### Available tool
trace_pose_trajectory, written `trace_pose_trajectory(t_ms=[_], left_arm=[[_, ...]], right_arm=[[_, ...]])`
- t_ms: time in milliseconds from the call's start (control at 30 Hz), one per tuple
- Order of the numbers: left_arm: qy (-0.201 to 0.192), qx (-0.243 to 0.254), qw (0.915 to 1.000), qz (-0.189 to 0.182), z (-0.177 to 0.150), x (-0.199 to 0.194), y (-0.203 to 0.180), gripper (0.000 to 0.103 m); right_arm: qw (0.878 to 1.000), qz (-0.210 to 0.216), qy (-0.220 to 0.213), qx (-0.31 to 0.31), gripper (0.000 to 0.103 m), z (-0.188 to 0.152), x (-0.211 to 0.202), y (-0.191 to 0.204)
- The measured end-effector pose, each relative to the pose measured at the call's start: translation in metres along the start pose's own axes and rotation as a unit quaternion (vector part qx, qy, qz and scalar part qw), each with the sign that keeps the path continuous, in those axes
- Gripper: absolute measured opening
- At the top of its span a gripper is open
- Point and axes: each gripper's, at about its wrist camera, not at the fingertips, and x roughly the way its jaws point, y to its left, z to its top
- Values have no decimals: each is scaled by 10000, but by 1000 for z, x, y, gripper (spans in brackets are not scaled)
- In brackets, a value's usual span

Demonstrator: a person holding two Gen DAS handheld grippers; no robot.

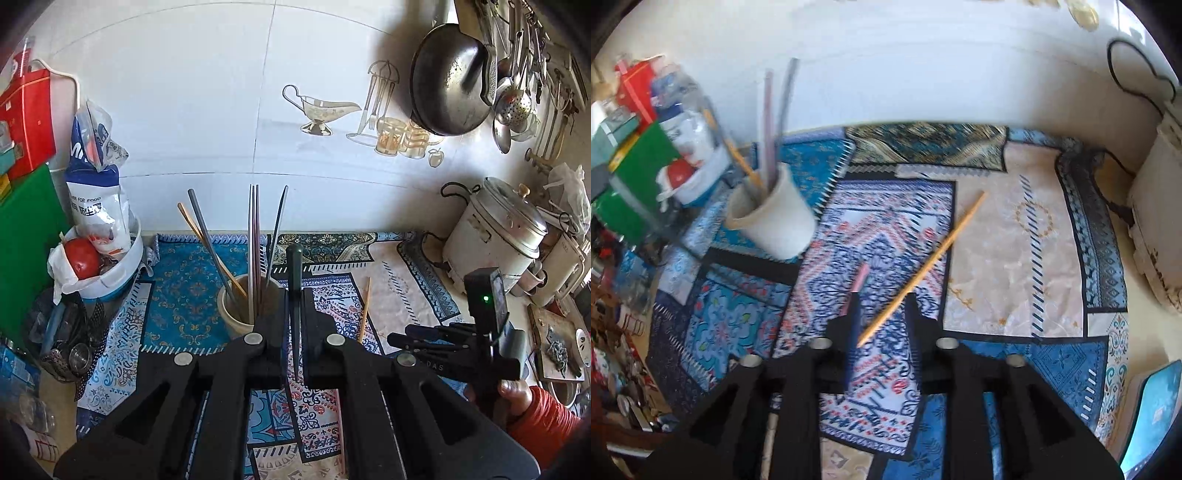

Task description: Organize utensils

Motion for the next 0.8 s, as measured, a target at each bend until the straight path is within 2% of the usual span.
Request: trace_pose_trajectory(t_ms=[233, 433, 533, 600, 667, 800], left_arm=[[27, -156, 9998, 103, -1, 2, 10, 4], [84, -299, 9992, 238, -4, 3, 21, 4], [79, -355, 9989, 295, -5, 3, 25, 4], [65, -385, 9987, 324, -4, 2, 26, 4], [45, -415, 9986, 335, -4, 2, 27, 4], [10, -429, 9986, 310, -2, 0, 27, 4]], right_arm=[[9976, -230, 329, 558, 34, 27, 56, -35], [9947, -556, 659, 557, 33, 44, 106, -39], [9948, -690, 582, 474, 31, 47, 111, -35], [9950, -763, 531, 367, 26, 49, 111, -31], [9947, -907, 444, 191, 13, 49, 110, -26], [9959, -772, 455, 122, 7, 51, 105, -22]])
